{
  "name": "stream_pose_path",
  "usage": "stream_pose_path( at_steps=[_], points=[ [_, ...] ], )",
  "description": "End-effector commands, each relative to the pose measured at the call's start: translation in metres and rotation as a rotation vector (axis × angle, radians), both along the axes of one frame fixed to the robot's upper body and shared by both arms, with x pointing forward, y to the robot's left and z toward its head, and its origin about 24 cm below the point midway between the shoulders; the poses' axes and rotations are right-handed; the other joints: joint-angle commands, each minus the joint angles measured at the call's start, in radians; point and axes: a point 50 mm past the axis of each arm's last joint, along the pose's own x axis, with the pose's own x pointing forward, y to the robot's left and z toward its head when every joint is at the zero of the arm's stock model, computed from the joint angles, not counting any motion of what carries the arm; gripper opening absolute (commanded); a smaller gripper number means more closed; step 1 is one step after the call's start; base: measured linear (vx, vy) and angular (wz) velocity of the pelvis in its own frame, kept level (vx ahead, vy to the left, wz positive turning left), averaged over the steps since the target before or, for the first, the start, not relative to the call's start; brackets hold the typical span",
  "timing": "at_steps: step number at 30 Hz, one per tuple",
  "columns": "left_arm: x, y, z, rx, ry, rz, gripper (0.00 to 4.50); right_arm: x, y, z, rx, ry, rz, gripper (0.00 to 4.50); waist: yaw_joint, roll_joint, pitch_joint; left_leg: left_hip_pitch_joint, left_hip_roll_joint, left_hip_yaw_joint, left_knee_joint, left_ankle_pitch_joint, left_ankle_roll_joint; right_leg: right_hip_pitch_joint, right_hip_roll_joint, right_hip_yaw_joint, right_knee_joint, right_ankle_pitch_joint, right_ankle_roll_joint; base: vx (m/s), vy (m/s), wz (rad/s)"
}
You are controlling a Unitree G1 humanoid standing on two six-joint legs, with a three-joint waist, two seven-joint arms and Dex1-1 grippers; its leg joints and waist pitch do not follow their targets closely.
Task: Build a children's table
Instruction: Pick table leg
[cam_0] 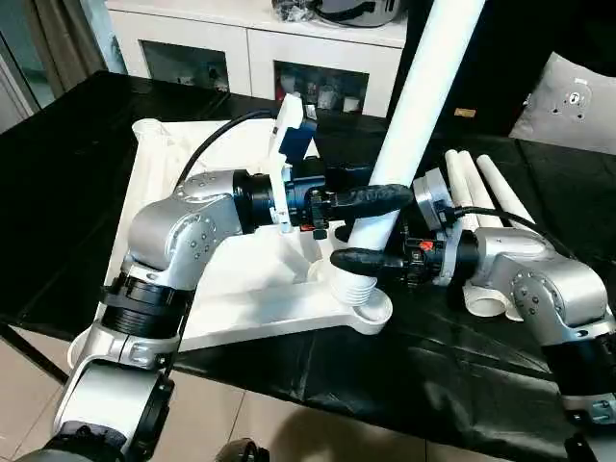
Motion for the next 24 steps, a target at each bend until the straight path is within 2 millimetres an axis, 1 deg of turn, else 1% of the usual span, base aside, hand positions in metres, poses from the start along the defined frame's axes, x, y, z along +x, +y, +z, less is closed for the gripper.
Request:
stream_pose_path(
  at_steps=[1, 3, 4, 5, 6, 8, 9, 10, 11, 12, 13, 14, 16, 17, 18, 19, 20, 21, 22, 23, 24],
  points=[
    [-0.004, -0.004, 0.014, 0.000, -0.061, -0.038, 2.55, -0.001, 0.000, -0.001, -0.001, -0.004, -0.013, 1.93, 0.001, -0.003, -0.078, 0.022, 0.083, -0.033, -0.052, -0.064, 0.053, 0.044, -0.137, 0.064, -0.073, -0.039, -0.172, 0.000, 0.000, 0.00],
    [-0.007, -0.007, 0.013, 0.001, -0.052, -0.063, 2.61, -0.002, 0.000, -0.003, 0.006, 0.001, -0.028, 1.93, 0.002, 0.005, -0.078, 0.022, 0.085, -0.035, -0.053, -0.070, 0.049, 0.043, -0.138, 0.064, -0.073, -0.035, -0.176, 0.000, 0.000, 0.00],
    [-0.009, -0.008, 0.012, 0.001, -0.048, -0.074, 2.61, -0.003, 0.001, -0.003, 0.013, 0.003, -0.030, 1.93, 0.001, 0.002, -0.078, 0.024, 0.085, -0.034, -0.054, -0.080, 0.046, 0.042, -0.137, 0.064, -0.072, -0.035, -0.182, 0.000, 0.000, 0.00],
    [-0.010, -0.009, 0.012, -0.006, -0.044, -0.083, 2.90, -0.003, 0.001, -0.004, 0.018, 0.010, -0.034, 1.91, 0.001, 0.002, -0.077, 0.023, 0.084, -0.035, -0.054, -0.081, 0.045, 0.043, -0.137, 0.063, -0.073, -0.037, -0.183, 0.000, 0.000, 0.00],
    [-0.011, -0.011, 0.012, -0.018, -0.039, -0.093, 2.90, -0.004, 0.003, -0.006, 0.025, 0.016, -0.038, 1.91, 0.001, 0.005, -0.077, 0.023, 0.084, -0.035, -0.054, -0.085, 0.043, 0.043, -0.138, 0.064, -0.074, -0.042, -0.183, 0.000, 0.000, 0.00],
    [-0.013, -0.014, 0.012, -0.033, -0.030, -0.107, 3.04, -0.005, 0.005, -0.007, 0.035, 0.019, -0.041, 1.90, 0.002, 0.003, -0.077, 0.023, 0.085, -0.035, -0.054, -0.085, 0.039, 0.044, -0.139, 0.064, -0.073, -0.040, -0.185, 0.000, 0.000, 0.00],
    [-0.017, -0.017, 0.012, -0.052, -0.018, -0.138, 3.27, -0.006, 0.007, -0.009, 0.041, 0.018, -0.046, 1.90, 0.001, 0.005, -0.077, 0.023, 0.086, -0.035, -0.055, -0.087, 0.039, 0.043, -0.139, 0.064, -0.073, -0.034, -0.188, 0.000, 0.000, 0.00],
    [-0.019, -0.018, 0.012, -0.057, -0.014, -0.153, 3.34, -0.007, 0.008, -0.009, 0.044, 0.017, -0.046, 1.90, 0.001, 0.007, -0.077, 0.024, 0.085, -0.036, -0.055, -0.091, 0.038, 0.042, -0.138, 0.064, -0.074, -0.038, -0.188, 0.000, 0.000, 0.00],
    [-0.021, -0.020, 0.012, -0.060, -0.010, -0.164, 3.34, -0.007, 0.008, -0.010, 0.046, 0.017, -0.045, 1.90, 0.002, 0.005, -0.077, 0.023, 0.084, -0.035, -0.054, -0.094, 0.036, 0.044, -0.140, 0.064, -0.074, -0.039, -0.188, 0.000, 0.000, 0.00],
    [-0.022, -0.022, 0.011, -0.058, -0.005, -0.174, 3.49, -0.008, 0.010, -0.010, 0.050, 0.020, -0.045, 1.90, 0.002, 0.005, -0.077, 0.023, 0.084, -0.035, -0.054, -0.093, 0.035, 0.044, -0.140, 0.065, -0.075, -0.042, -0.187, 0.000, 0.000, 0.00],
    [-0.023, -0.024, 0.010, -0.057, -0.004, -0.179, 3.49, -0.008, 0.011, -0.011, 0.053, 0.022, -0.044, 1.90, 0.003, 0.007, -0.078, 0.022, 0.083, -0.035, -0.054, -0.091, 0.036, 0.045, -0.139, 0.064, -0.074, -0.039, -0.187, 0.000, 0.000, 0.00],
    [-0.027, -0.027, 0.007, -0.053, 0.002, -0.197, 3.61, -0.008, 0.013, -0.012, 0.059, 0.023, -0.051, 1.90, 0.002, 0.009, -0.078, 0.023, 0.084, -0.036, -0.054, -0.091, 0.037, 0.045, -0.138, 0.064, -0.075, -0.036, -0.184, 0.000, 0.000, 0.00],
    [-0.029, -0.030, 0.005, -0.052, 0.008, -0.207, 3.82, -0.008, 0.014, -0.012, 0.067, 0.022, -0.061, 1.90, 0.001, 0.008, -0.077, 0.023, 0.086, -0.037, -0.055, -0.097, 0.035, 0.044, -0.139, 0.064, -0.075, -0.037, -0.186, 0.000, 0.000, 0.00],
    [-0.030, -0.031, 0.005, -0.054, 0.009, -0.205, 3.86, -0.008, 0.014, -0.012, 0.070, 0.021, -0.064, 1.90, 0.001, 0.010, -0.077, 0.023, 0.086, -0.037, -0.055, -0.100, 0.033, 0.045, -0.139, 0.064, -0.075, -0.036, -0.186, 0.000, 0.000, 0.00],
    [-0.029, -0.031, 0.005, -0.069, 0.010, -0.193, 3.94, -0.007, 0.015, -0.012, 0.082, 0.016, -0.080, 1.90, 0.001, 0.009, -0.078, 0.023, 0.086, -0.038, -0.055, -0.100, 0.032, 0.045, -0.139, 0.064, -0.075, -0.034, -0.186, 0.000, 0.000, 0.00],
    [-0.029, -0.031, 0.005, -0.081, 0.011, -0.183, 4.07, -0.007, 0.016, -0.011, 0.092, 0.013, -0.094, 1.90, 0.002, 0.015, -0.078, 0.023, 0.085, -0.038, -0.055, -0.103, 0.031, 0.043, -0.139, 0.064, -0.075, -0.036, -0.188, 0.000, 0.000, 0.00],
    [-0.028, -0.031, 0.006, -0.099, 0.009, -0.169, 4.07, -0.006, 0.016, -0.011, 0.103, 0.008, -0.105, 1.90, 0.001, 0.015, -0.077, 0.024, 0.085, -0.037, -0.055, -0.108, 0.029, 0.043, -0.138, 0.064, -0.077, -0.041, -0.187, 0.000, 0.000, 0.00],
    [-0.028, -0.030, 0.007, -0.122, 0.013, -0.157, 4.19, -0.006, 0.017, -0.010, 0.116, 0.000, -0.121, 1.90, 0.001, 0.011, -0.077, 0.024, 0.085, -0.037, -0.055, -0.110, 0.028, 0.045, -0.139, 0.064, -0.078, -0.045, -0.187, 0.000, 0.000, 0.00],
    [-0.027, -0.030, 0.007, -0.125, 0.014, -0.156, 4.27, -0.006, 0.017, -0.010, 0.118, 0.000, -0.122, 1.90, 0.002, 0.012, -0.077, 0.023, 0.085, -0.037, -0.055, -0.109, 0.027, 0.044, -0.140, 0.065, -0.077, -0.043, -0.187, 0.000, 0.000, 0.00],
    [-0.021, -0.024, 0.014, -0.232, 0.031, -0.084, 4.33, -0.004, 0.016, -0.008, 0.156, -0.003, -0.173, 1.90, 0.004, 0.021, -0.078, 0.024, 0.085, -0.039, -0.055, -0.109, 0.026, 0.044, -0.140, 0.064, -0.076, -0.043, -0.187, 0.000, 0.000, 0.00],
    [-0.021, -0.024, 0.014, -0.232, 0.031, -0.084, 4.40, -0.004, 0.016, -0.008, 0.156, -0.003, -0.173, 1.90, 0.001, 0.024, -0.078, 0.022, 0.087, -0.038, -0.055, -0.111, 0.022, 0.043, -0.139, 0.064, -0.074, -0.031, -0.192, 0.000, 0.000, 0.00]
  ],
)
